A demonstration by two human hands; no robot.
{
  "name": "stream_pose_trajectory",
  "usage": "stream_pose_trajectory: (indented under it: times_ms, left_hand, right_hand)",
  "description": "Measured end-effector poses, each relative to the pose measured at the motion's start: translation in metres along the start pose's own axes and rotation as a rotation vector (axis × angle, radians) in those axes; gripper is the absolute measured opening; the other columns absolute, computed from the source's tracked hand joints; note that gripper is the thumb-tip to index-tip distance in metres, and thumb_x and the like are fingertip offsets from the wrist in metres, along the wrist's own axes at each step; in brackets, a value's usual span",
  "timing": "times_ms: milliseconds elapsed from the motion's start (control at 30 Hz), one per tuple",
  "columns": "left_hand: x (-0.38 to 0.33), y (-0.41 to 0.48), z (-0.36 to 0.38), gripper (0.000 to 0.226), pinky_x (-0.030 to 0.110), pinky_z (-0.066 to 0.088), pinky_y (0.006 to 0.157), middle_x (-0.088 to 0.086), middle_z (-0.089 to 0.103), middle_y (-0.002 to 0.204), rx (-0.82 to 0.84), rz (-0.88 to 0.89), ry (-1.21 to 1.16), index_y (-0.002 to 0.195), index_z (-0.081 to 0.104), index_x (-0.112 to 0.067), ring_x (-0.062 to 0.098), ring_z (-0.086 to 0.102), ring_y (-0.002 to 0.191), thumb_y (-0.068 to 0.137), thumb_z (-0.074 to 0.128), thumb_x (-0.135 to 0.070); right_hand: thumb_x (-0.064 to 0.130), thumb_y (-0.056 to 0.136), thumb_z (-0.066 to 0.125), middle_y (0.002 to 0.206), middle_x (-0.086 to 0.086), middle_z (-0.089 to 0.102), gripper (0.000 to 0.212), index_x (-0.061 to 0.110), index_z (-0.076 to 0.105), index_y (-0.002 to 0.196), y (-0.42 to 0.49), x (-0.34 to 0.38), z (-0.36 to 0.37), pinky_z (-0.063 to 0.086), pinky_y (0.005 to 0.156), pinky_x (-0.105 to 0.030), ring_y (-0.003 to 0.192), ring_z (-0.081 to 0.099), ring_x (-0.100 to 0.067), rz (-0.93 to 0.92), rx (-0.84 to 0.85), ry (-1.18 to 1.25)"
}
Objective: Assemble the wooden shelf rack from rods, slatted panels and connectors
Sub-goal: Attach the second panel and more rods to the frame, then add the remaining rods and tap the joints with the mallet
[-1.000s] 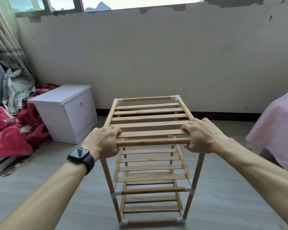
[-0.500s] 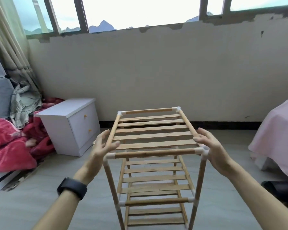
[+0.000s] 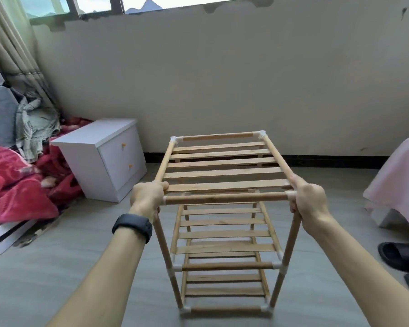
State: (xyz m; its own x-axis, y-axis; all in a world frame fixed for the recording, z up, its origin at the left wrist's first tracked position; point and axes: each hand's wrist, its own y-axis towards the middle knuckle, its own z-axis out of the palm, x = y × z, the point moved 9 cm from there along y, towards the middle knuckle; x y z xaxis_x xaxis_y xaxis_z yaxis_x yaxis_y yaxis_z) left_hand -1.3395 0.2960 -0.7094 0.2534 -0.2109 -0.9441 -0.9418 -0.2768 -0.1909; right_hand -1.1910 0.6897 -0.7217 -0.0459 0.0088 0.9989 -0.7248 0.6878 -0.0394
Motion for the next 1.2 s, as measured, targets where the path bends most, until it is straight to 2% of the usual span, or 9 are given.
stream_pose_trajectory:
  times_ms: [133, 200, 267, 367, 500, 600, 767, 1000, 1200]
  left_hand:
    - [-0.002, 0.006, 0.001, 0.022, 0.032, 0.048, 0.054, 0.005, 0.060, 0.073, 0.002, 0.015, 0.058, 0.093, 0.071, -0.010, 0.022, 0.052, 0.062, 0.088, 0.074, -0.031]
    - [-0.017, 0.004, -0.004, 0.027, 0.041, 0.057, 0.074, 0.008, 0.066, 0.089, -0.050, 0.101, 0.191, 0.105, 0.069, -0.010, 0.027, 0.061, 0.079, 0.091, 0.068, -0.033]
    - [-0.042, -0.011, -0.009, 0.034, 0.047, 0.048, 0.095, 0.011, 0.062, 0.118, -0.194, 0.300, 0.504, 0.122, 0.059, -0.017, 0.033, 0.056, 0.108, 0.094, 0.057, -0.037]
    - [-0.084, -0.079, 0.017, 0.045, 0.056, 0.036, 0.102, 0.017, 0.050, 0.139, -0.309, 0.865, 0.691, 0.134, 0.051, -0.016, 0.037, 0.041, 0.131, 0.093, 0.057, -0.033]
    - [-0.073, -0.203, 0.099, 0.049, 0.044, 0.041, 0.095, 0.016, 0.051, 0.137, -0.021, 1.576, 0.621, 0.131, 0.057, -0.008, 0.032, 0.048, 0.120, 0.085, 0.062, -0.023]
    - [-0.012, -0.270, 0.166, 0.053, 0.042, 0.052, 0.090, 0.013, 0.054, 0.133, 0.344, 1.791, 0.616, 0.128, 0.057, -0.011, 0.029, 0.056, 0.111, 0.077, 0.071, -0.014]
    - [0.130, -0.300, 0.279, 0.056, 0.037, 0.046, 0.102, 0.005, 0.049, 0.147, 0.909, 1.454, 0.993, 0.142, 0.046, -0.024, 0.025, 0.053, 0.128, 0.088, 0.053, -0.012]
    - [0.311, -0.271, 0.376, 0.065, 0.040, 0.022, 0.122, 0.004, 0.019, 0.167, 1.203, 0.963, 1.284, 0.159, 0.016, -0.030, 0.023, 0.017, 0.153, 0.101, 0.042, -0.040]
    - [0.428, -0.256, 0.401, 0.070, 0.054, 0.002, 0.123, -0.002, -0.021, 0.167, 1.364, 0.751, 1.541, 0.159, -0.007, -0.039, 0.029, -0.014, 0.155, 0.102, 0.030, -0.055]
  right_hand:
    - [0.042, 0.101, 0.050, 0.045, 0.004, 0.044, 0.046, 0.002, 0.071, 0.094, 0.000, -0.001, 0.004, 0.037, 0.052, -0.034, 0.047, 0.041, -0.013, -0.022, -0.003, 0.000]
    - [0.042, 0.103, 0.050, 0.050, 0.002, 0.046, 0.047, 0.001, 0.072, 0.097, -0.003, 0.002, 0.010, 0.038, 0.054, -0.035, 0.050, 0.042, -0.015, -0.029, 0.021, -0.006]
    - [0.046, 0.103, 0.048, 0.064, -0.002, 0.054, 0.049, 0.002, 0.071, 0.101, -0.006, 0.004, 0.013, 0.040, 0.062, -0.036, 0.060, 0.046, -0.017, -0.032, 0.057, -0.001]
    - [0.055, 0.105, 0.039, 0.097, 0.003, 0.066, 0.042, 0.023, 0.066, 0.102, -0.017, 0.004, 0.011, 0.045, 0.070, -0.030, 0.077, 0.058, -0.014, -0.046, 0.153, 0.030]
    - [0.062, 0.103, 0.037, 0.098, 0.006, 0.072, 0.046, 0.026, 0.065, 0.105, -0.038, -0.047, -0.029, 0.051, 0.077, -0.031, 0.090, 0.069, -0.010, 0.021, 0.100, 0.067]
    - [0.057, 0.102, 0.046, 0.108, 0.002, 0.069, 0.041, 0.021, 0.063, 0.109, -0.058, -0.141, -0.092, 0.050, 0.074, -0.032, 0.098, 0.067, -0.015, 0.185, -0.092, 0.007]
    - [0.040, 0.098, 0.061, 0.104, -0.005, 0.068, 0.025, 0.015, 0.061, 0.103, -0.112, -0.305, -0.207, 0.048, 0.078, -0.035, 0.086, 0.060, -0.019, 0.536, -0.268, -0.205]
    - [0.033, 0.100, 0.056, 0.156, -0.020, 0.037, 0.056, 0.006, 0.044, 0.147, -0.110, -0.401, -0.347, 0.028, 0.116, -0.039, 0.144, 0.035, -0.037, 0.777, -0.373, -0.785]
    - [0.038, 0.105, 0.045, 0.167, -0.014, 0.017, 0.070, 0.008, 0.016, 0.161, -0.062, -0.438, -0.398, 0.022, 0.120, -0.047, 0.152, 0.017, -0.033, 0.758, -0.323, -1.095]
